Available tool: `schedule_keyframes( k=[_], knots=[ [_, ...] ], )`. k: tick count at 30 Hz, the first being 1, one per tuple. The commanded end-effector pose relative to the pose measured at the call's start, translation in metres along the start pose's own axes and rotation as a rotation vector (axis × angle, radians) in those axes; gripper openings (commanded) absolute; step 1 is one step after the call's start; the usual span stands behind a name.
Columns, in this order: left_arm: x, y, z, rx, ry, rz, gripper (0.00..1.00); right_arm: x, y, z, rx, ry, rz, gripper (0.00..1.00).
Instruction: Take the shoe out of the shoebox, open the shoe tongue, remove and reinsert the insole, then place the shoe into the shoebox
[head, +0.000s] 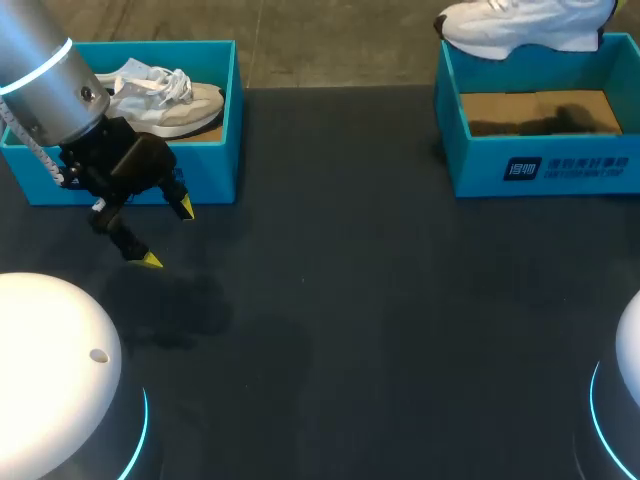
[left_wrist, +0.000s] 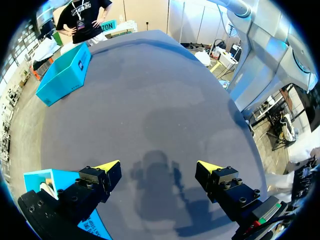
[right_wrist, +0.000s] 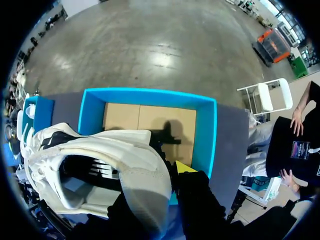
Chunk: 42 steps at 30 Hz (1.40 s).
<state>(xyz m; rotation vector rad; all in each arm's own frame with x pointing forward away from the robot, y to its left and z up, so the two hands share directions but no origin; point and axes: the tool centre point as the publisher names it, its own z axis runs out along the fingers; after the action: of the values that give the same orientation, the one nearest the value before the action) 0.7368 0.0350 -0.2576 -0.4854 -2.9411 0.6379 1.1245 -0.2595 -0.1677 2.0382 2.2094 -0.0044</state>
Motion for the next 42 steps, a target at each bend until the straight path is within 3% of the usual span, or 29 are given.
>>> schedule_keyframes(
  k=[1, 6, 13, 33, 42],
  knots=[
    [0.001, 0.000, 0.000, -0.003, 0.000, 0.000, 1.00, 0.000, -0.001, -0.002, -0.003, 0.001, 0.002, 0.00],
    [0.001, 0.000, 0.000, -0.003, 0.000, 0.000, 1.00, 0.000, -0.001, -0.002, -0.003, 0.001, 0.002, 0.00],
    [0.001, 0.000, 0.000, -0.003, 0.000, 0.000, 1.00, -0.015, -0.011, 0.015, 0.005, -0.003, 0.150, 0.00],
    [0.001, 0.000, 0.000, -0.003, 0.000, 0.000, 1.00, -0.042, -0.013, 0.088, 0.106, -0.026, 0.348, 0.00],
    [0.001, 0.000, 0.000, -0.003, 0.000, 0.000, 1.00, -0.046, -0.017, 0.103, 0.102, -0.026, 0.357, 0.00]
  ],
)
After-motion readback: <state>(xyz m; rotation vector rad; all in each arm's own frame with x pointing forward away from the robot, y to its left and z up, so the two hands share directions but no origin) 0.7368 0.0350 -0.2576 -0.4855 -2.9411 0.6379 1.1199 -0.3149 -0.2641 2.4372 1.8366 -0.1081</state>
